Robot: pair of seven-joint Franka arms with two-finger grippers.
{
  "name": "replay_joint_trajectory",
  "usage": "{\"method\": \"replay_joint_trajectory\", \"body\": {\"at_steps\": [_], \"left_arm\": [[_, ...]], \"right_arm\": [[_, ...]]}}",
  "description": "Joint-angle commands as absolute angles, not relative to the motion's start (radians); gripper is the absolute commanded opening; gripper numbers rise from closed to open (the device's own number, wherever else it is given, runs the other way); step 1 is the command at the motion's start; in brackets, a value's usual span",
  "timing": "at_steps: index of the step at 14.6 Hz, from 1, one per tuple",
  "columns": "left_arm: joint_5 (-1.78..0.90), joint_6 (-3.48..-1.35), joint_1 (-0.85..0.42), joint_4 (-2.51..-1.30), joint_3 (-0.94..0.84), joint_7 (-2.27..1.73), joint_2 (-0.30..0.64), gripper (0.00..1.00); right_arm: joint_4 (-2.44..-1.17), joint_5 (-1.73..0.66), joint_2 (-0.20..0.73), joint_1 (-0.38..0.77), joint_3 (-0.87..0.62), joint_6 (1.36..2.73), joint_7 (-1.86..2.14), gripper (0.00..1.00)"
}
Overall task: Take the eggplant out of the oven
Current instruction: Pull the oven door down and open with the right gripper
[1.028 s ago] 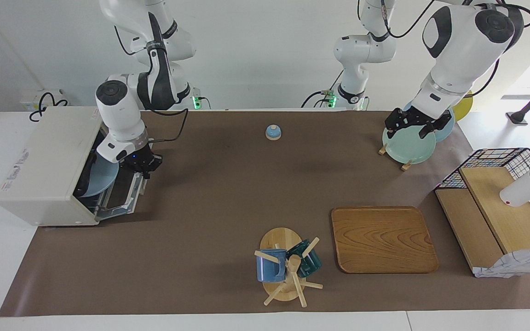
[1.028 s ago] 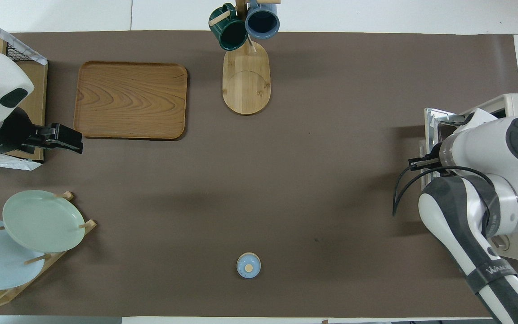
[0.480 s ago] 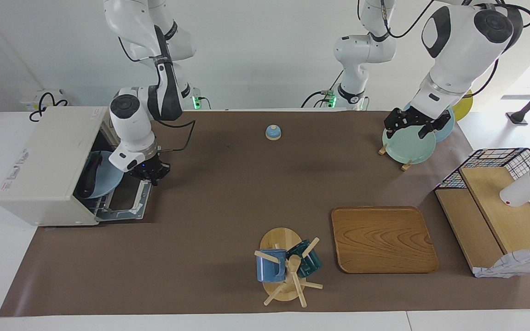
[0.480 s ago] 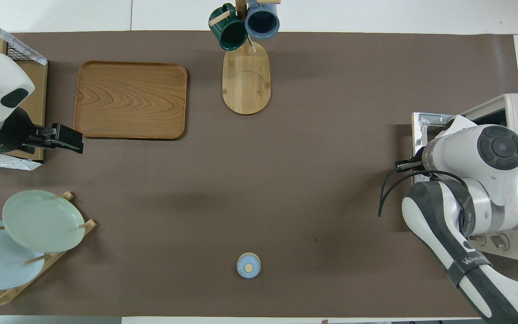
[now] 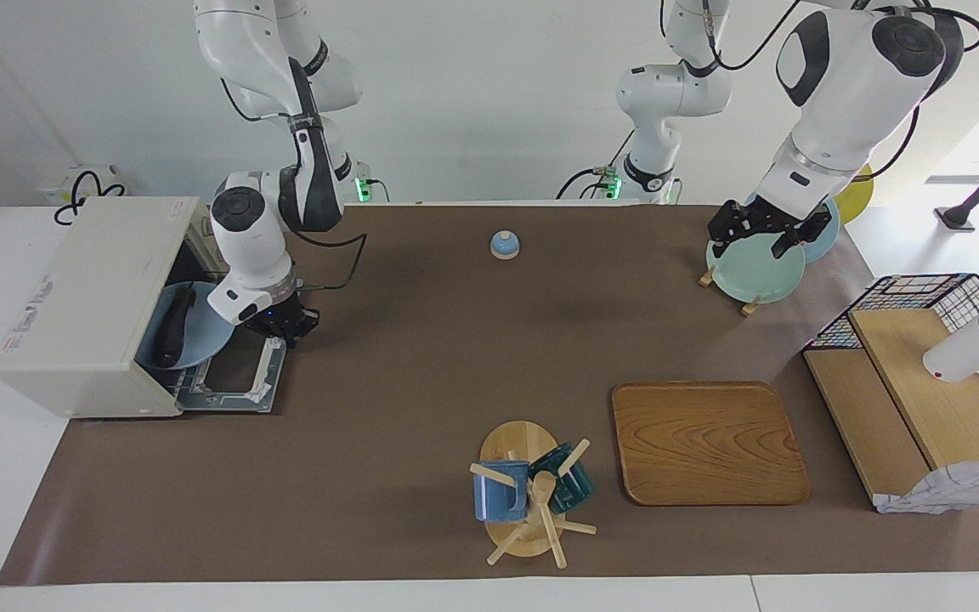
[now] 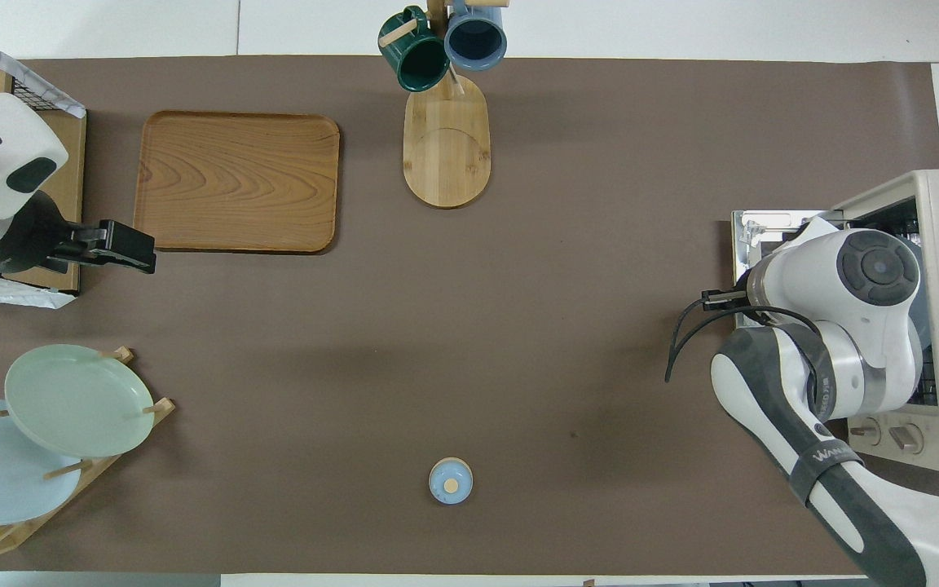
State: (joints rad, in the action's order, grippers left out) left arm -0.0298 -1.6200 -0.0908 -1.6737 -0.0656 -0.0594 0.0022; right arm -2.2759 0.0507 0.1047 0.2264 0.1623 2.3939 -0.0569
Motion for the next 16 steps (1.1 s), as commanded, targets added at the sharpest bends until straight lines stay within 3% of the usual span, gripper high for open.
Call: {"method": "replay_joint_trajectory", "body": {"at_steps": [1,3,4,5,9,16], "left_arm": [[-0.04,-1.646,-0.1,-1.694,-0.06,-0.063,-0.014,1.0],[-0.04,-1.647,-0.1,-1.694,-0.06,-0.063,-0.014,1.0],[-0.04,-1.647,-0.1,-1.694,-0.06,-0.063,-0.014,1.0],[-0.043,-1.647,-0.1,-1.694,-0.06,-0.064,-0.014,1.0],[-0.044,-1.646,-0.1,-1.697,-0.06,-0.08,-0.014,1.0],[-0.044,-1.646,-0.1,-1.698,-0.06,-0.094,-0.014,1.0]], "right_arm": [[-2.27,0.008,0.091,0.296,0.175,2.384,-0.078,0.0],[-2.203,0.008,0.081,0.325,0.175,2.282,-0.08,0.05],[-2.157,0.008,0.081,0.325,0.176,2.211,-0.08,0.43],[-2.119,0.012,0.074,0.325,0.176,2.157,-0.074,0.69],[-2.074,0.098,0.049,0.31,0.184,2.047,-0.063,0.6],[-2.097,0.201,0.02,0.189,0.183,2.009,0.07,0.6]]}}
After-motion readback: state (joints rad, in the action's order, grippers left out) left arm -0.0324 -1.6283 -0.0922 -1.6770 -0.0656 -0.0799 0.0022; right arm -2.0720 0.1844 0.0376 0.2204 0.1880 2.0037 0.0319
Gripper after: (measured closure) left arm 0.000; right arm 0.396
